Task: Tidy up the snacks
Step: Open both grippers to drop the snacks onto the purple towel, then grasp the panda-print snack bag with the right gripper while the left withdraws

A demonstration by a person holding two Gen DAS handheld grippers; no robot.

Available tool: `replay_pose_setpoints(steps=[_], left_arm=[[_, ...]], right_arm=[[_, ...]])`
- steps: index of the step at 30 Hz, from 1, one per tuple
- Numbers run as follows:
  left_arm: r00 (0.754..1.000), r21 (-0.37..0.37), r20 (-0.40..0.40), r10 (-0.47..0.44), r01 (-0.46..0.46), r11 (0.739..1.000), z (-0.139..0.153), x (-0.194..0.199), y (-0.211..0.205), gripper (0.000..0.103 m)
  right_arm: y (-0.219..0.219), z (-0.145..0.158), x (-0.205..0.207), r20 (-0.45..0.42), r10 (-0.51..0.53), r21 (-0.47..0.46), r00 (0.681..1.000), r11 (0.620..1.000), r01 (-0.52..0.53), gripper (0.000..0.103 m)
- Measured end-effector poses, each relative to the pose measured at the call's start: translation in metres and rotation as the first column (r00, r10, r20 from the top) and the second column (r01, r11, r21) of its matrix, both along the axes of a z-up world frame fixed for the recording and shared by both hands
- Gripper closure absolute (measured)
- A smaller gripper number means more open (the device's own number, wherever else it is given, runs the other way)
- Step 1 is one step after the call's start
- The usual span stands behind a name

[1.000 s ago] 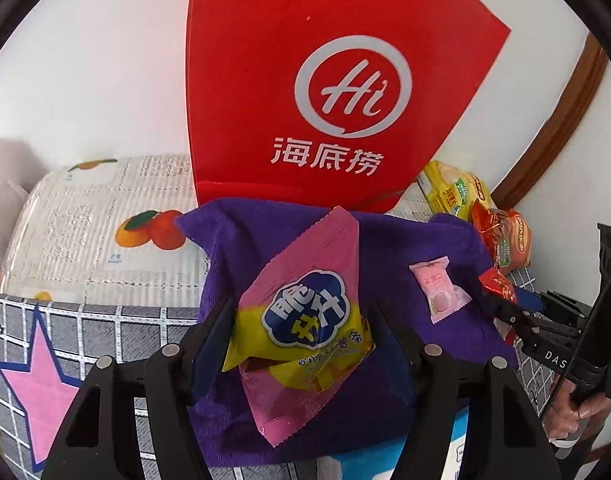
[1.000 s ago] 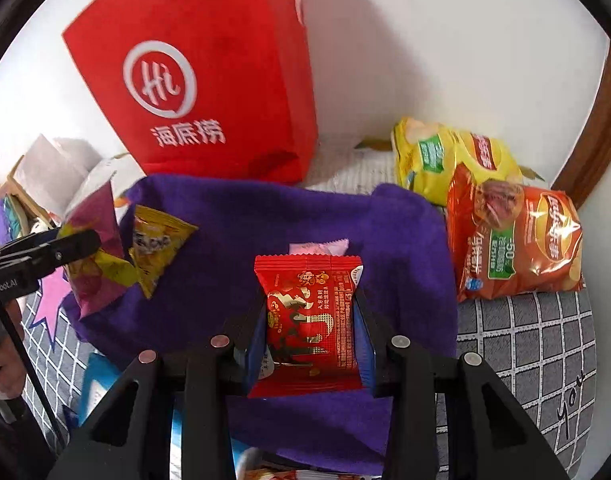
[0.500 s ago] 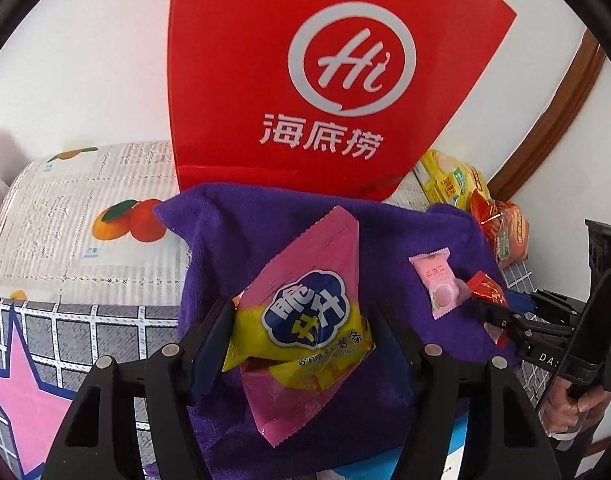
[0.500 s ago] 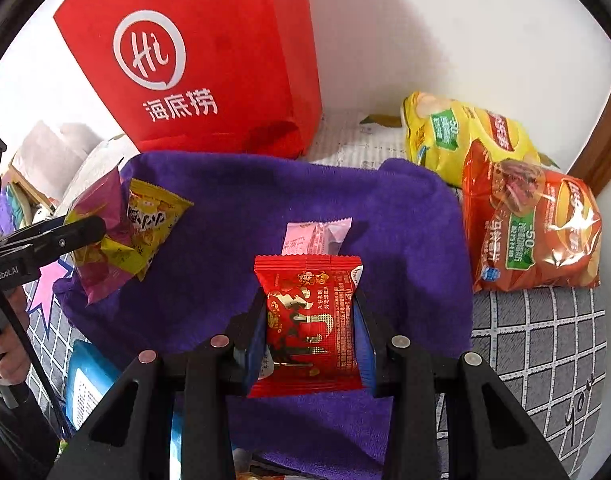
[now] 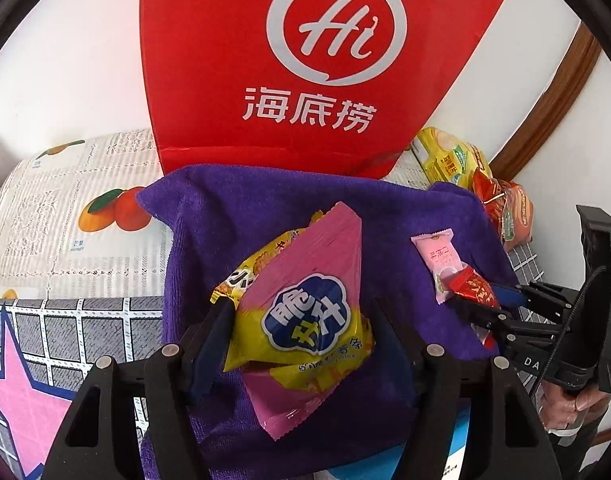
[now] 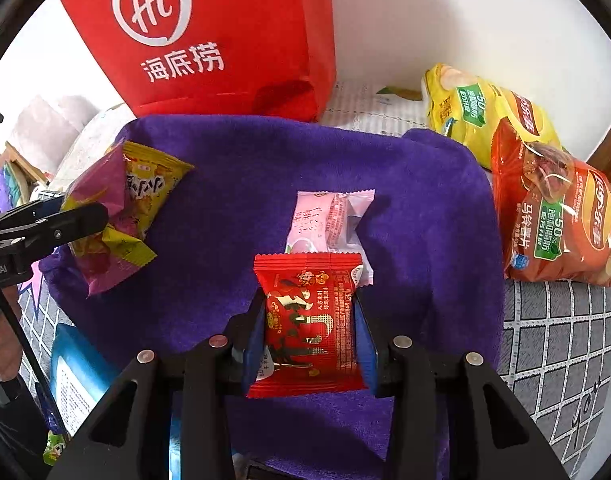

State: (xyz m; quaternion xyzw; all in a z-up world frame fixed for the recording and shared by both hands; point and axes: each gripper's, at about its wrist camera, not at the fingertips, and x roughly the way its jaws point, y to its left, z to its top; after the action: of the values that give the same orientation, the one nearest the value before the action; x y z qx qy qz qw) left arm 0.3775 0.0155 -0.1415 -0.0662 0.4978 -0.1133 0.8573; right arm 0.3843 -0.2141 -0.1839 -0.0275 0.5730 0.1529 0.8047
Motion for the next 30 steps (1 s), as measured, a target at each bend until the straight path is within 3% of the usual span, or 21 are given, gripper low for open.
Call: replay_pose_setpoints(steps=[3,7,11,17,20,30], left_arm=[[1.0,0.014,-0.027,0.003,-0.003,1.0,-0.001,0.002,-0.003,0.033],[0.999,0.041,-0.045,0.024,-0.022,0.999,0.003,-0.001,-0.005,0.029],[0.998,0.017,-0.062,0.028,-0.027,1.0,0.013,-0.012,-0.004,0.028],[0.999,0.029,-0.007,0.034,-0.033,0.999,0.039,-0.041,-0.001,0.027],[0.999,0.027,0.011,0.03,-0.03,0.999,0.048,-0.055,0.002,0.027],[0.999,0.014,0.034,0.042,-0.043,0.999,0.06,-0.11,0.022,0.027]], right_arm=[[0.001,-0.001,0.004,-0.012,-0.001,-0.023,1.0,1.0,0.0,0.061],[0.0,0.004,0.005,-0.033,-0.008,-0.043,0.999,0.999,0.007,0.039],[-0.009,0.029,-0.006,0.013,-0.039,-0.009,0.999,0.999,0.04,0.035],[-0.029,0.067,-0.044,0.08,-0.082,0.018,0.993,0.997,0.081,0.035],[-0.04,0.072,-0.065,0.071,-0.115,0.056,0.991,0.992,0.111,0.035],[-0.056,0.047,-0.135,0.006,-0.188,0.122,0.982,0.975,0.186,0.038]])
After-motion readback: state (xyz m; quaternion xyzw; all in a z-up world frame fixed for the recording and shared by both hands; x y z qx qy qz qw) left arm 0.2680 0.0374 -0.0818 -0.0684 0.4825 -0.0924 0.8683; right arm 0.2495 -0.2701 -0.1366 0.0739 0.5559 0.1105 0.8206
